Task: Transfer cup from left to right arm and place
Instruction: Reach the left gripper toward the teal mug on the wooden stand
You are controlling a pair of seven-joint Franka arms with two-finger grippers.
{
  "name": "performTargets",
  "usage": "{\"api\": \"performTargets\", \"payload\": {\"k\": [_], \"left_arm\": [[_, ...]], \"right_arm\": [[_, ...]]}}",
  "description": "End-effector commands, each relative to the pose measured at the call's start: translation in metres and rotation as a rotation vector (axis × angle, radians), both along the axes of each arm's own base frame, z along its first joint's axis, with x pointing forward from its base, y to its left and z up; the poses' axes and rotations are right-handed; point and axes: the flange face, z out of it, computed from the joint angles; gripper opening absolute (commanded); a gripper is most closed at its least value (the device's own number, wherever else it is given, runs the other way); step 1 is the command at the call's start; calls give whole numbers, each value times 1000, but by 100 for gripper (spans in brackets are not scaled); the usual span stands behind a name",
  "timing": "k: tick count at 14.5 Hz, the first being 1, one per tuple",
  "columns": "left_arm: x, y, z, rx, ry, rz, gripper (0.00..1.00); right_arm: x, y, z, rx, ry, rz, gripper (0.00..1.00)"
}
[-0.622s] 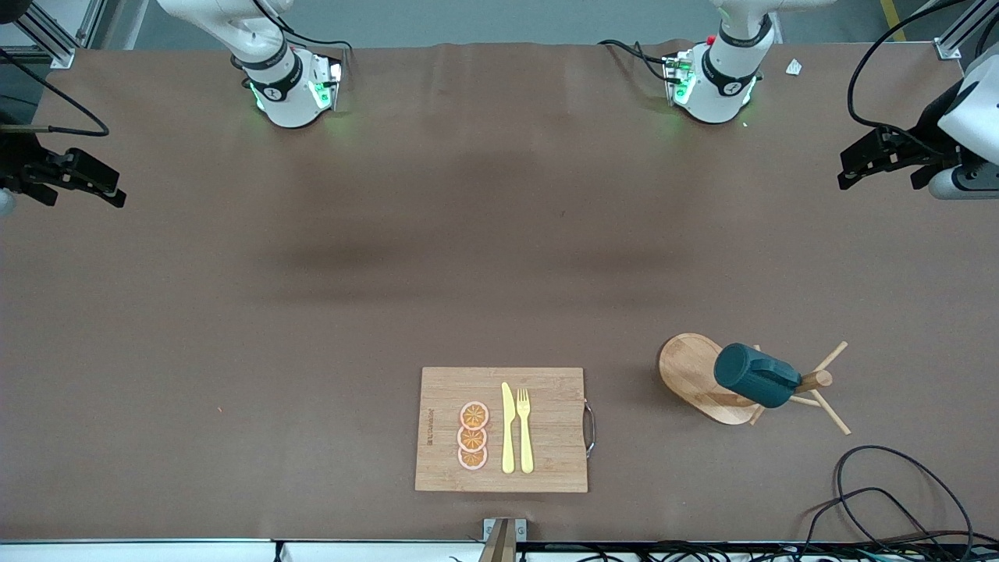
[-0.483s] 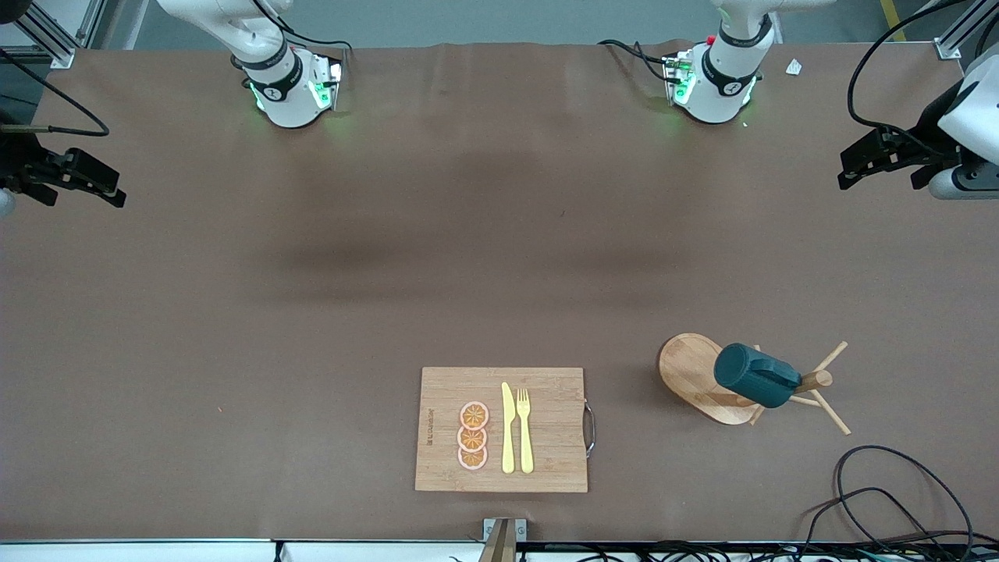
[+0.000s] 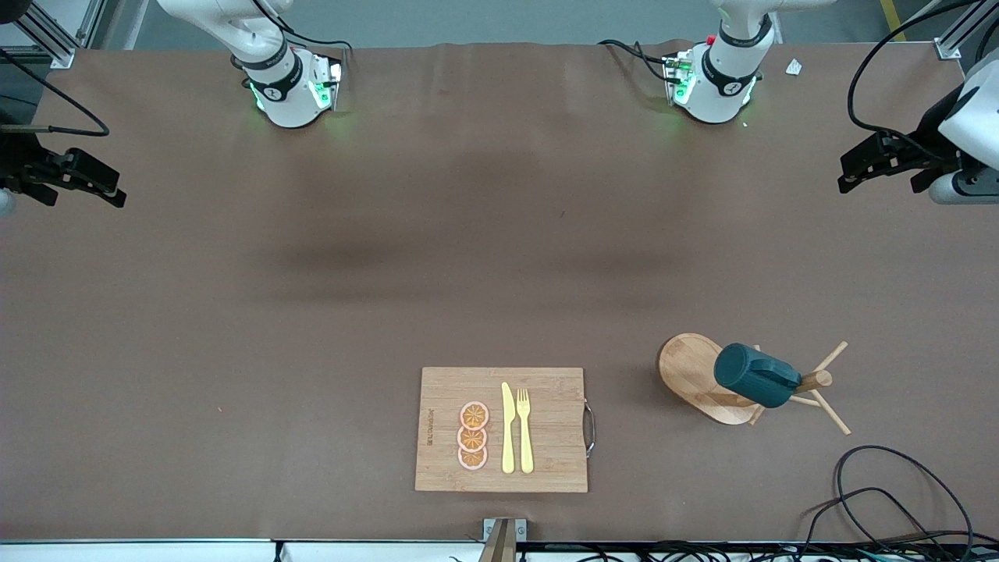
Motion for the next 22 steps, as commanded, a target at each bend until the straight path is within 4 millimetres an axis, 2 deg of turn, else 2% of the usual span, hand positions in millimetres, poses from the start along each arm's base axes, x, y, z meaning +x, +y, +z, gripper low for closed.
{"api": "performTargets", "payload": {"k": [1, 4, 6, 10, 13, 17, 19, 20, 22], "left_arm": [[15, 2, -2, -17, 1, 44, 100], [36, 7, 4, -41, -22, 193, 100], [49, 24, -4, -80, -19, 317, 100], [69, 30, -20, -166, -32, 541, 100], [95, 34, -45, -238, -20, 772, 100], [120, 31, -81, -275, -12, 871, 100], [128, 18, -89, -349, 28, 965, 100], [133, 13, -99, -350, 39, 998, 100], [142, 13, -116, -348, 46, 1035, 100]], "right_arm": [[-5, 0, 5, -11, -3, 0, 100], [-5, 0, 5, -11, -3, -2, 100], [-5, 0, 5, -11, -4, -2, 100], [-5, 2, 5, -10, -4, 1, 100], [-5, 3, 5, -10, -3, 3, 100], [-5, 2, 5, -9, -3, 1, 100], [-5, 2, 5, -9, -3, 1, 100], [-5, 2, 5, -9, -3, 1, 100], [-6, 2, 4, -9, 0, 1, 100]]}}
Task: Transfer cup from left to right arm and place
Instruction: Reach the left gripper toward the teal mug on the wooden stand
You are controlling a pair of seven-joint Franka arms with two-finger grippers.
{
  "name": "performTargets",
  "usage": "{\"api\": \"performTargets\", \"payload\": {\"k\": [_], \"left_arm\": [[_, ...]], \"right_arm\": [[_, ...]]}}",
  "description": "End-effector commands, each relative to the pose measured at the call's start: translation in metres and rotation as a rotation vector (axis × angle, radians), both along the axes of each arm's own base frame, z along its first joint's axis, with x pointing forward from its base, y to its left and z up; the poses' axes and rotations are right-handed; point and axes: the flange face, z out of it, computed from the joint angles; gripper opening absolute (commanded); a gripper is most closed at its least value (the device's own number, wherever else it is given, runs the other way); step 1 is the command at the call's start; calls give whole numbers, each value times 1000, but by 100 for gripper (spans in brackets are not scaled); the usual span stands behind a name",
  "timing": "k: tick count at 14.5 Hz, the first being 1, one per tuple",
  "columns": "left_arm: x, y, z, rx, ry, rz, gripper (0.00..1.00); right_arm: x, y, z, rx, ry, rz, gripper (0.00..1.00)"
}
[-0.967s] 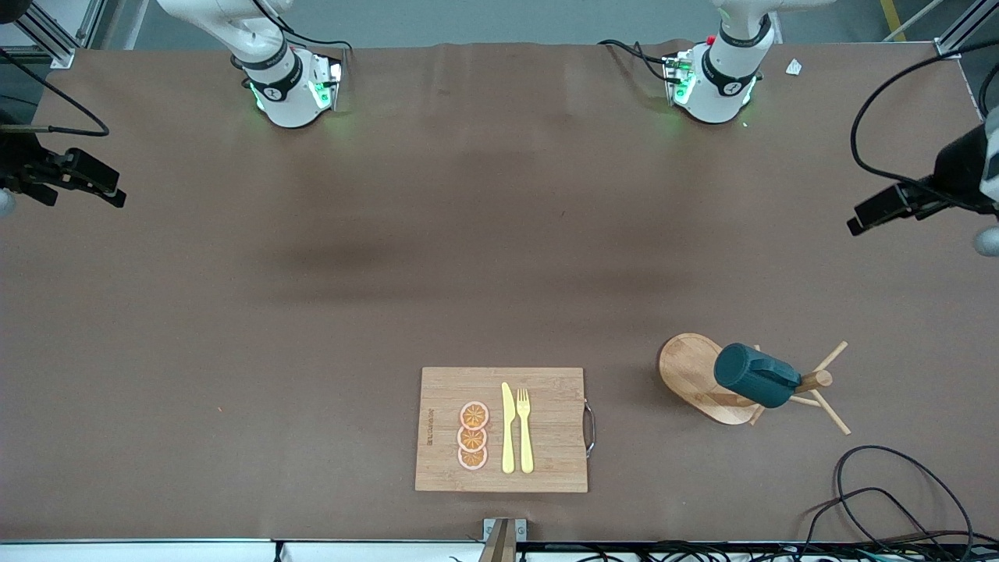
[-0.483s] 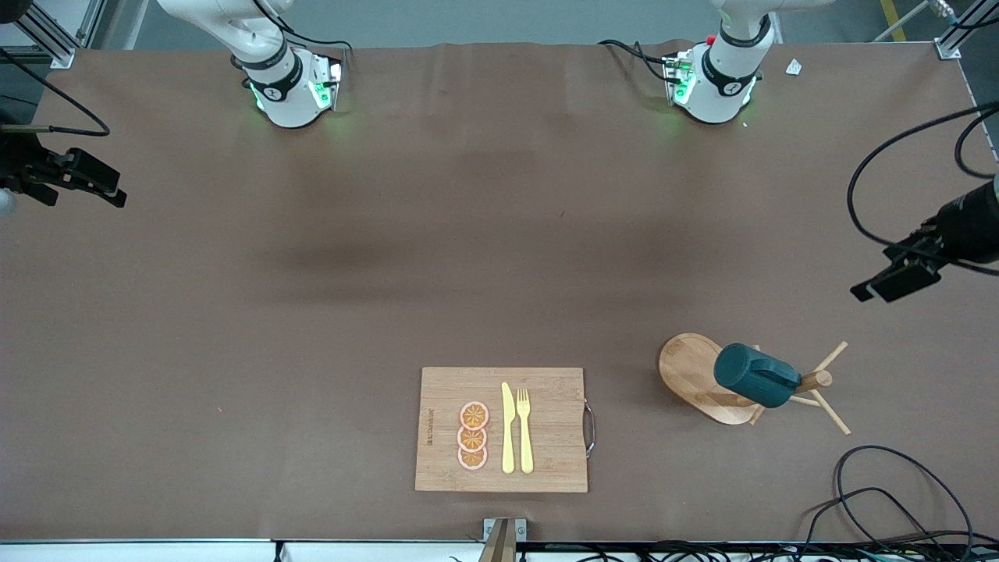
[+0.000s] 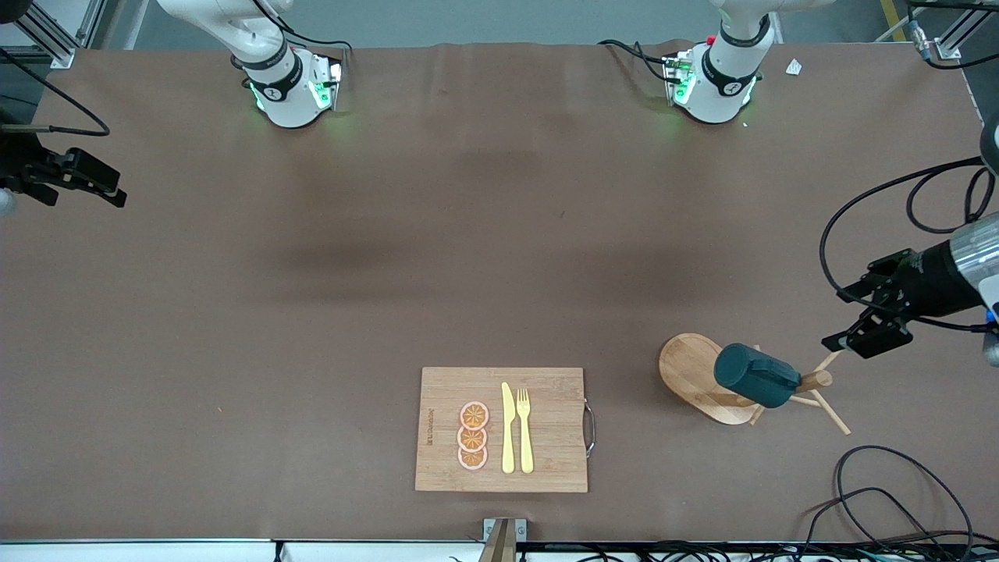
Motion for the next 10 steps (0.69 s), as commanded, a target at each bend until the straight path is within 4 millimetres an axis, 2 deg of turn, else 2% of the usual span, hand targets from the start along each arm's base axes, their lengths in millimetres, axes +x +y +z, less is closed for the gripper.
{"api": "performTargets", "payload": {"k": [1, 3, 5, 8, 10], "left_arm": [[14, -7, -16, -20, 10, 47, 100], [23, -11, -35, -23, 12, 77, 100], [29, -26, -53, -30, 29, 102, 100], [34, -37, -75, -32, 65, 119, 100], [39, -38, -88, -33, 79, 138, 100]], "right_arm": [[-6, 0, 4, -9, 1, -2, 100], [-6, -1, 4, -9, 1, -3, 100], [-6, -1, 4, -9, 1, -3, 100], [-6, -1, 4, -9, 1, -3, 100], [-6, 0, 4, -9, 1, -2, 100]]}}
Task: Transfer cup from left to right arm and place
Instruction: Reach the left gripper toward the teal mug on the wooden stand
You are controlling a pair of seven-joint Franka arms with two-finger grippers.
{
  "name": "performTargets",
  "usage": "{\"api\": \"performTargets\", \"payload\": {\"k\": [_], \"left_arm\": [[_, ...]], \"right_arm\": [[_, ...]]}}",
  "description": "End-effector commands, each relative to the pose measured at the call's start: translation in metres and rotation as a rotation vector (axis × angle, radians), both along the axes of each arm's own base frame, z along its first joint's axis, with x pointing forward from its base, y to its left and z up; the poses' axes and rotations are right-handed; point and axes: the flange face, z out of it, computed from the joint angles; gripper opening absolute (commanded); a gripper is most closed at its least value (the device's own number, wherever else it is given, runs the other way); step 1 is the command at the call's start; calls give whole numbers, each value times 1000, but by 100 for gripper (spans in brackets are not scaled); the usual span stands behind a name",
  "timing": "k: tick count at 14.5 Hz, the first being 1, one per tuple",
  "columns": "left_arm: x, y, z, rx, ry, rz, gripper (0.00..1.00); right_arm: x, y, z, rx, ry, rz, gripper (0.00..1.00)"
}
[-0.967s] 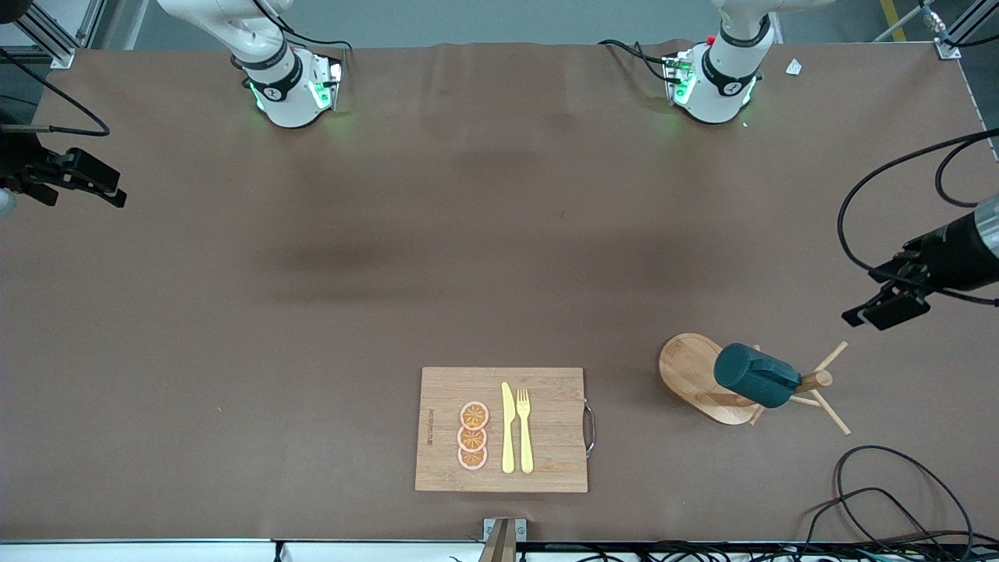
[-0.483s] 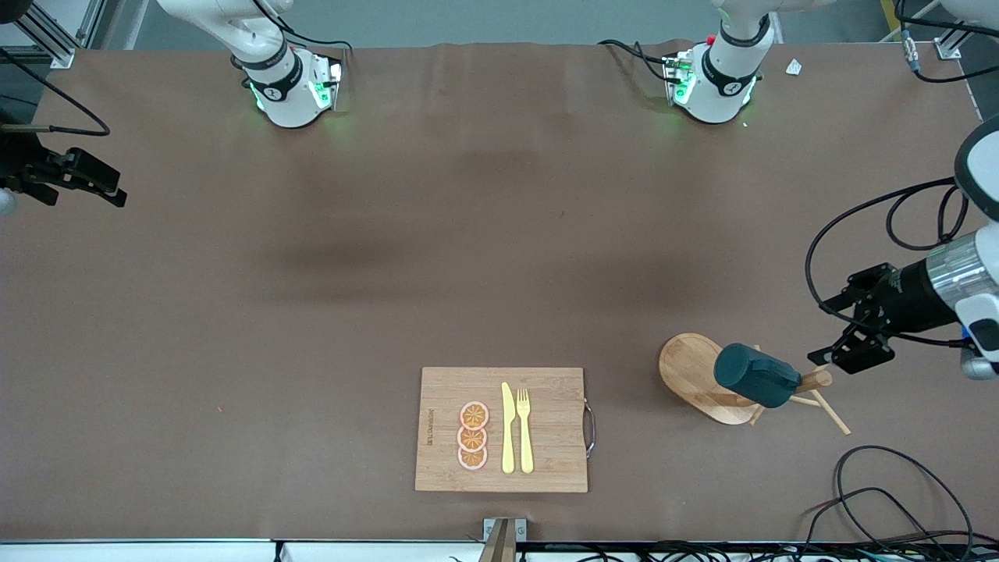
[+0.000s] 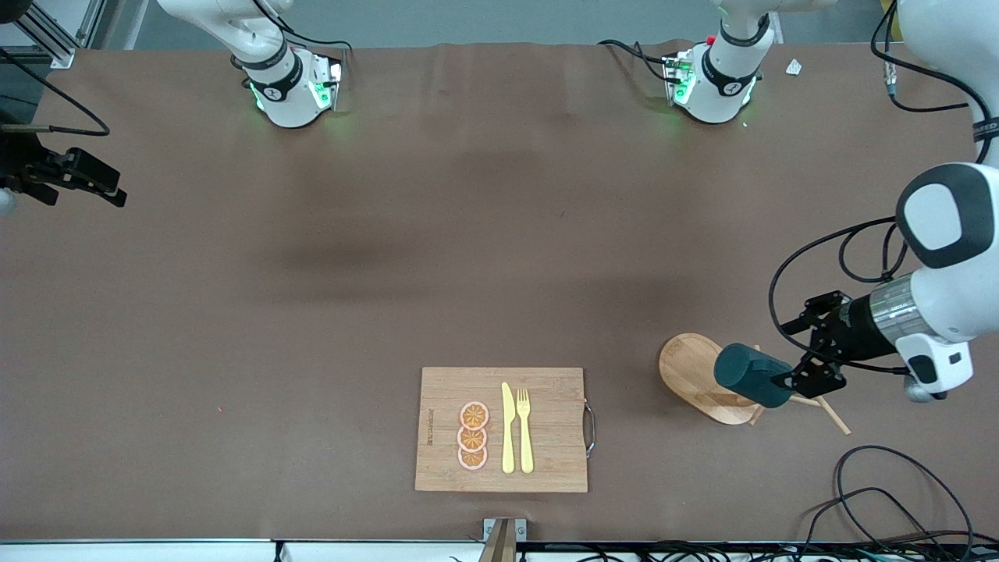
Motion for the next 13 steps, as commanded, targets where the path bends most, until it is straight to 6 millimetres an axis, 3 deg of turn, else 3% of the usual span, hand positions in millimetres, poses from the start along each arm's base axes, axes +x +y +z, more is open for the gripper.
{"api": "performTargets", "payload": {"k": [1, 13], "left_arm": [[11, -1, -9, -14, -5, 28, 100], [26, 2, -56, -31, -4, 70, 100]], "right_arm": [[-5, 1, 4, -9, -1, 0, 100], [-5, 2, 5, -9, -3, 2, 100]]}}
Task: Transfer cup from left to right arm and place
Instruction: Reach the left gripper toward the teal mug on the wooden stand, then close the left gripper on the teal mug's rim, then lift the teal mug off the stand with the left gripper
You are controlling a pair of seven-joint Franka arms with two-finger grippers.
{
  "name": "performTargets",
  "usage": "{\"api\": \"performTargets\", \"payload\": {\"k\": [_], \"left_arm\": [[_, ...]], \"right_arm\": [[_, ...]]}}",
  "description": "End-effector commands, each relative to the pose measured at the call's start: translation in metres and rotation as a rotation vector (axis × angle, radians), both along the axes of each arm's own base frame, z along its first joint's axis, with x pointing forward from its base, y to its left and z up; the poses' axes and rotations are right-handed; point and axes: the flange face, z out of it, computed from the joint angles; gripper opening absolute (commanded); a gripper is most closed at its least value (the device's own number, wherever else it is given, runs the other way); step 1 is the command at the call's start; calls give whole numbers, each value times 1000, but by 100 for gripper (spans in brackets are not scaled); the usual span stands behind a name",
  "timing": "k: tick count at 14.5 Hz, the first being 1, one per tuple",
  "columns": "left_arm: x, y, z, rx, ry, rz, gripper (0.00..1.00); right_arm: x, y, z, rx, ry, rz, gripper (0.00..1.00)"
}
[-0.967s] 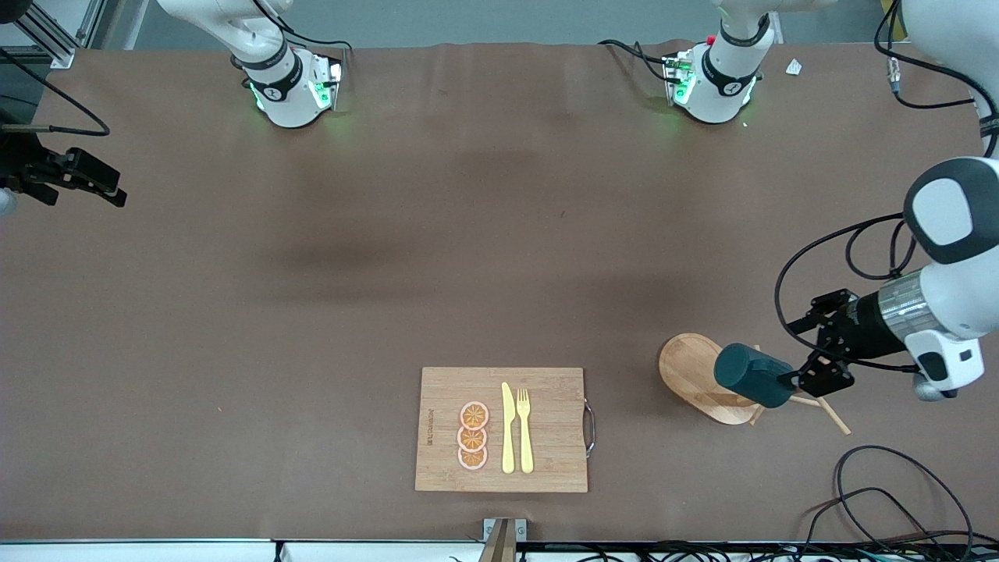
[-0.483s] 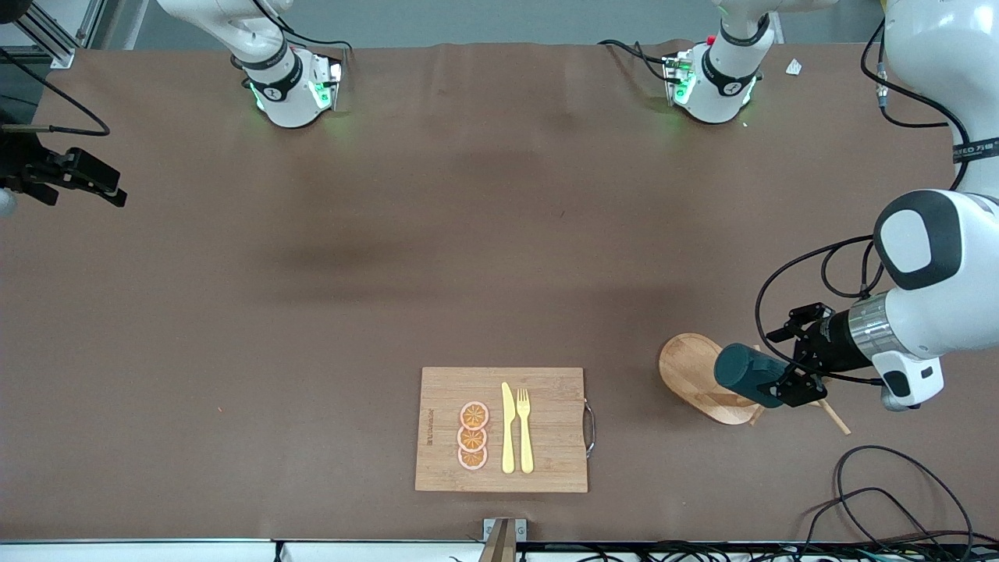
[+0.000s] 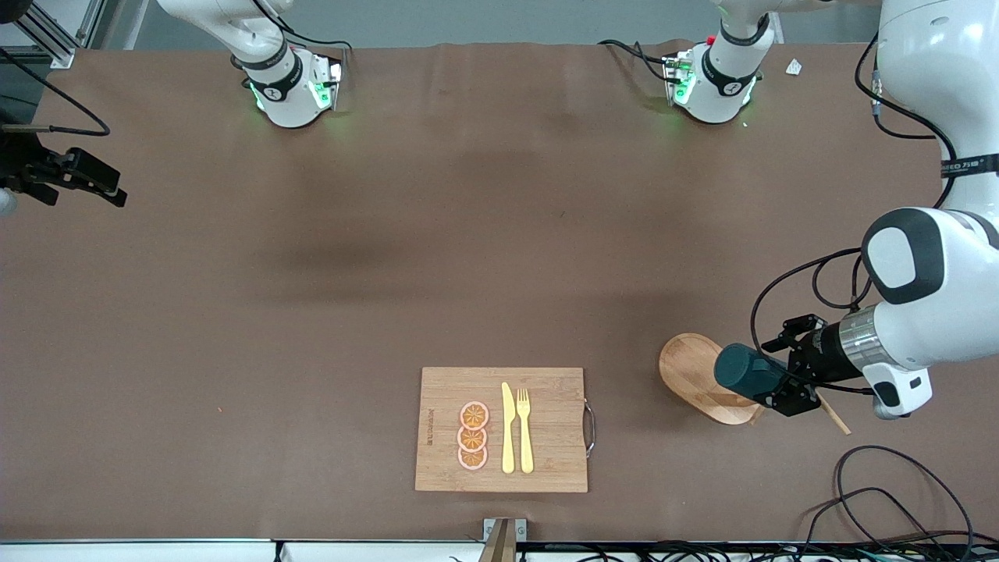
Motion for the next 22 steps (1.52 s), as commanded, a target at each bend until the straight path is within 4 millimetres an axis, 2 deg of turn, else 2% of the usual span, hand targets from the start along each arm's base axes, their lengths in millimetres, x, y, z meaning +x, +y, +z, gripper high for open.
{"api": "performTargets", "payload": {"k": [1, 11, 13, 15, 17, 18, 20, 22], "left_arm": [[8, -2, -5, -36, -6, 31, 100], [7, -4, -15, -73, 14, 48, 96], [8, -4, -21, -73, 22, 49, 89], [8, -6, -20, -75, 22, 50, 76], [7, -5, -14, -72, 15, 48, 67], [7, -7, -4, -74, 3, 47, 65], [1, -23, 21, -80, -6, 51, 65], [-4, -41, 35, -63, -27, 16, 65]], "right_arm": [[-6, 2, 5, -9, -4, 2, 100], [-5, 2, 5, -9, -4, 3, 100], [-5, 2, 5, -9, -4, 2, 100], [-5, 2, 5, -9, -4, 2, 100], [-5, 2, 5, -9, -4, 2, 100], [-5, 2, 5, -9, -4, 2, 100], [-5, 2, 5, -9, -4, 3, 100], [-5, 1, 5, -9, -4, 3, 100]]}}
